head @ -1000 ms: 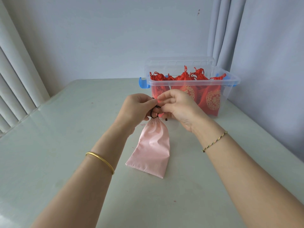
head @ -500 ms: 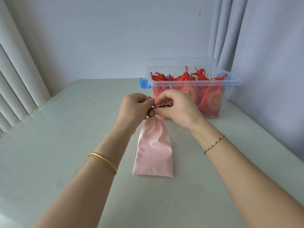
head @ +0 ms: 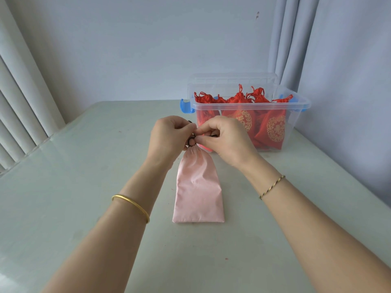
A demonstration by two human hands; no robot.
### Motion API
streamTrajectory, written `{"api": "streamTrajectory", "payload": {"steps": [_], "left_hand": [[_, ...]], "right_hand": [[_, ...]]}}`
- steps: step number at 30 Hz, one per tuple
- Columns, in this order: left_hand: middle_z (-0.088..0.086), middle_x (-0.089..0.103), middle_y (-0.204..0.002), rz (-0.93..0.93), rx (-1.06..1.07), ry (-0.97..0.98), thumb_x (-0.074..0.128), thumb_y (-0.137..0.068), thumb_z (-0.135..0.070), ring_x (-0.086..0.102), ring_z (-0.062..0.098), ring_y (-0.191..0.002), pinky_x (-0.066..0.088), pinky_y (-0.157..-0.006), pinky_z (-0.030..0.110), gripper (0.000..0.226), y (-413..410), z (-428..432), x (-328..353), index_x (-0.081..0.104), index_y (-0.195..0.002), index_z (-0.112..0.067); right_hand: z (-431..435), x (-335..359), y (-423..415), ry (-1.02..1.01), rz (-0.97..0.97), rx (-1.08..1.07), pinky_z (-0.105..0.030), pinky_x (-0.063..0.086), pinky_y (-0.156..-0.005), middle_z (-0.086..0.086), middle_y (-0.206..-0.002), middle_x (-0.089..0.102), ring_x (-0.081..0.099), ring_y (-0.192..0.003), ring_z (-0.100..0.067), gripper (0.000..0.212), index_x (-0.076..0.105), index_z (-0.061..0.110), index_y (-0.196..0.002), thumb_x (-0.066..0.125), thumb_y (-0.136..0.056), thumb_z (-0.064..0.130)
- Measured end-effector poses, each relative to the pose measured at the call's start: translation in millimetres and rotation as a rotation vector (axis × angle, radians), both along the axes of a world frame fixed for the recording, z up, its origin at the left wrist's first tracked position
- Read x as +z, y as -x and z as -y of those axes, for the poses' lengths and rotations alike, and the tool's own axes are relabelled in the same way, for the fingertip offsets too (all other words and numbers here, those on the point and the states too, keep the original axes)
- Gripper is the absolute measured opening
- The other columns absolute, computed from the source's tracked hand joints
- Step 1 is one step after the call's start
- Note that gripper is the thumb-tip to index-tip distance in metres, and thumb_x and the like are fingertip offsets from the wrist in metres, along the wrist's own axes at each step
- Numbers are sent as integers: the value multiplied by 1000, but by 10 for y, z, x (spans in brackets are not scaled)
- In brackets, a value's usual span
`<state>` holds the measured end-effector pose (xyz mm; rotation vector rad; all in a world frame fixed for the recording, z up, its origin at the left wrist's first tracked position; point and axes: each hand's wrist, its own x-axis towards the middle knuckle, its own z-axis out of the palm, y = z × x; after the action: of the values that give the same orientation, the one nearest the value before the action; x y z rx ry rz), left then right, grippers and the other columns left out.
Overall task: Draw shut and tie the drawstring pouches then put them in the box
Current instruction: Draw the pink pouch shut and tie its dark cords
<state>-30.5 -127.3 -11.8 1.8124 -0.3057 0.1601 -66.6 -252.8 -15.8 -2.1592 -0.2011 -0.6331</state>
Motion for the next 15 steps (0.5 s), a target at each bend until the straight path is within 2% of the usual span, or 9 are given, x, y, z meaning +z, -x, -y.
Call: {"api": "streamTrajectory", "payload": {"steps": [2, 4, 8, 10, 12, 15], "left_hand": [[-4, 57, -46, 18, 7, -17, 58, -83, -8, 52, 8, -44, 48, -50, 18, 20, 3, 1, 4, 64, -64, -12], [-2, 58, -48, 32, 21, -32, 58, -82, -8, 53, 6, -43, 48, -49, 17, 18, 7, 4, 12, 63, -65, -13], [1, 62, -57, 50, 45, -68, 58, -80, -6, 58, 7, -46, 51, -52, 19, 11, 8, 4, 23, 62, -71, -10], [4, 63, -62, 24, 34, -64, 58, -80, -5, 61, 10, -51, 51, -53, 21, 6, 9, 0, 39, 61, -76, -8], [5, 61, -72, -42, 3, -14, 57, -83, -6, 62, 10, -55, 50, -51, 19, 3, 18, -11, 74, 57, -85, -7], [4, 57, -84, -77, 12, 34, 55, -84, -5, 62, 13, -70, 51, -59, 22, 11, 15, -61, 137, 53, -93, -10]], "right_hand": [[-3, 9, 10, 13, 12, -6, -9, 44, -63, 7, -78, 60, 59, -70, -8, 10, 73, 9, -85, 72, -76, 7], [-2, 17, 14, 67, 34, -18, -9, 44, -64, 6, -78, 57, 57, -71, -6, 8, 73, 7, -84, 71, -76, 5], [-11, 2, -1, 249, 64, -27, -25, 47, -70, -6, -86, 58, 58, -77, -18, 8, 71, 4, -83, 64, -79, 3], [-12, -10, -4, 269, 45, -32, -19, 45, -66, -4, -84, 57, 56, -74, -14, 7, 69, 6, -82, 62, -80, 4], [0, -20, -2, 154, -8, -21, -10, 39, -59, 5, -72, 57, 53, -63, -2, 8, 69, 9, -78, 63, -80, 5], [30, -20, -3, -203, -156, 0, -15, 43, -54, 8, -62, 59, 51, -56, -1, 13, 68, 14, -71, 63, -81, 6]]}}
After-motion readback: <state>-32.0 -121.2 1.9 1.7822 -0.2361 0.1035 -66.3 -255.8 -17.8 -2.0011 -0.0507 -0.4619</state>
